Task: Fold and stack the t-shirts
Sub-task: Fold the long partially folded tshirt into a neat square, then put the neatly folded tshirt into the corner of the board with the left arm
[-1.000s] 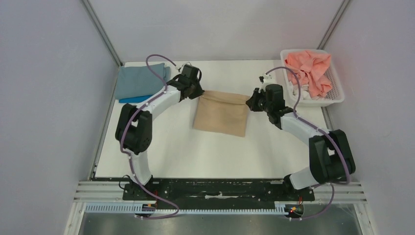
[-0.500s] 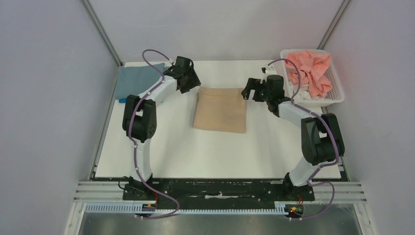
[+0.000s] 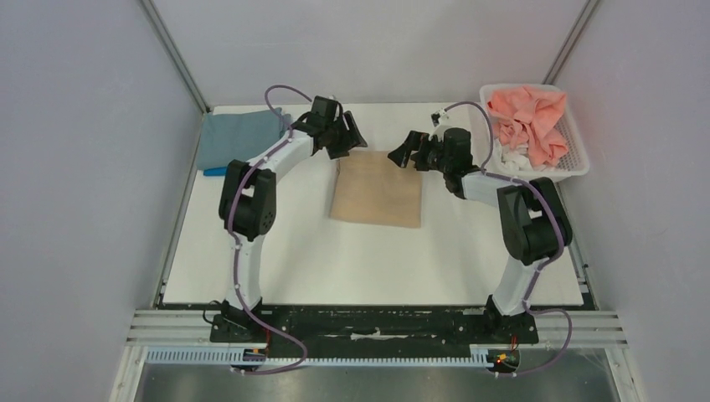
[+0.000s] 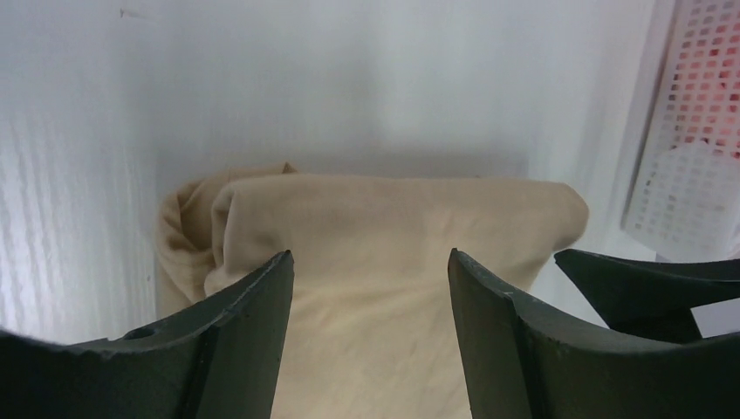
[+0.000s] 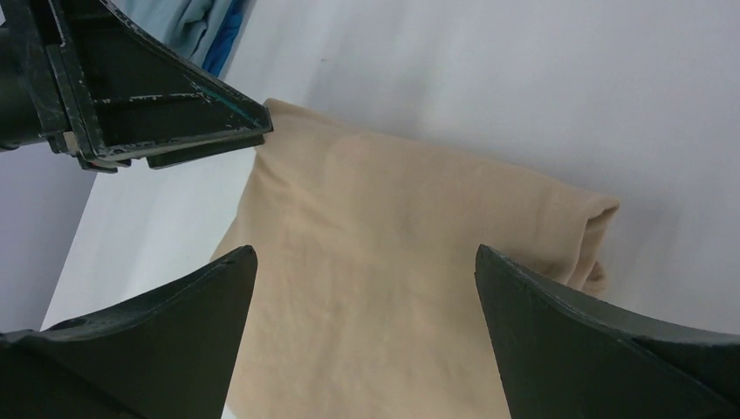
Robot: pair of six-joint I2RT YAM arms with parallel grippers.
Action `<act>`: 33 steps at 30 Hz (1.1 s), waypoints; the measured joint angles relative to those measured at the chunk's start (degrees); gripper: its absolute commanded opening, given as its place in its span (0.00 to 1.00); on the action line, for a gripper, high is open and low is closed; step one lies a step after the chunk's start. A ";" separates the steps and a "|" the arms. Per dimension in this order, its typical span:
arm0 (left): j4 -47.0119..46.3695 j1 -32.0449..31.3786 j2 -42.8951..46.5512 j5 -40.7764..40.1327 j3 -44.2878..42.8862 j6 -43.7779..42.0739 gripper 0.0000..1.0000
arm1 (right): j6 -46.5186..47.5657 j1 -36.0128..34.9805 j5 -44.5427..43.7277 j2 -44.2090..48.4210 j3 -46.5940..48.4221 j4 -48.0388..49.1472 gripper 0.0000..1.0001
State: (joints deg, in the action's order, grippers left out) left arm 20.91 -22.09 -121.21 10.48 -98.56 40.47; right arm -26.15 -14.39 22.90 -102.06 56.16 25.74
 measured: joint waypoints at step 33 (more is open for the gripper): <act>15.80 -0.74 6.16 -14.56 -0.50 -1.66 0.82 | 4.81 -0.33 -19.41 11.52 3.76 -16.83 0.98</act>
State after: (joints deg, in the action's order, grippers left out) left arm 36.71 -22.83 -115.04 -4.08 -99.07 38.81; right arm -21.34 -14.72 3.49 -90.54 59.92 8.91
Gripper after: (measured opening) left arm 0.809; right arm 0.979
